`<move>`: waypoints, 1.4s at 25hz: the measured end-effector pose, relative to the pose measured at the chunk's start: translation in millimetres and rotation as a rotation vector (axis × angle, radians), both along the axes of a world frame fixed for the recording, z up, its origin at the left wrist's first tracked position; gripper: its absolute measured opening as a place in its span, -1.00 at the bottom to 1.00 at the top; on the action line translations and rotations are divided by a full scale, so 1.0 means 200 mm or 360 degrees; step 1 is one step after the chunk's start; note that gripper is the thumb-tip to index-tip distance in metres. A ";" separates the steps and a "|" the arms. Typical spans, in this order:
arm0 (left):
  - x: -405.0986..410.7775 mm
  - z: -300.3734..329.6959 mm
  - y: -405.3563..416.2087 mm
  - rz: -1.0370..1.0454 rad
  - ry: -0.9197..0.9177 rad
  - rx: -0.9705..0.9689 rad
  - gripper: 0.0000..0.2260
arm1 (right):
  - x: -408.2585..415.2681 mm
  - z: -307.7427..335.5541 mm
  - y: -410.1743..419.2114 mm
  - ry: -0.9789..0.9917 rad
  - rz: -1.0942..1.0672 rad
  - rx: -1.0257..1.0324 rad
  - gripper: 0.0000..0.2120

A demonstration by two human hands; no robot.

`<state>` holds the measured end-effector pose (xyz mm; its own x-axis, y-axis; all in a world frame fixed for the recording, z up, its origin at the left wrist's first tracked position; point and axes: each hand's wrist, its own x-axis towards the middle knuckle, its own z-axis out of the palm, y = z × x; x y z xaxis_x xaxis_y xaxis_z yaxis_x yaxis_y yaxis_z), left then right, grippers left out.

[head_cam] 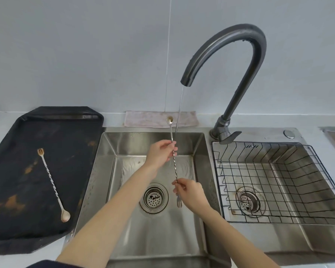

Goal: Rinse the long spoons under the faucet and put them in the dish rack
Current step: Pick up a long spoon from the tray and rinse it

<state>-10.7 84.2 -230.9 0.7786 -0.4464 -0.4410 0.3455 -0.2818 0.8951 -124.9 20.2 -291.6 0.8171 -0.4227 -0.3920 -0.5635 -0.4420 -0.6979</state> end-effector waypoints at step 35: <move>0.16 0.17 -0.16 -0.0022 -0.0067 -0.0122 -0.78 | -0.07 -0.01 -0.09 -0.0003 -0.0192 -0.0173 -0.84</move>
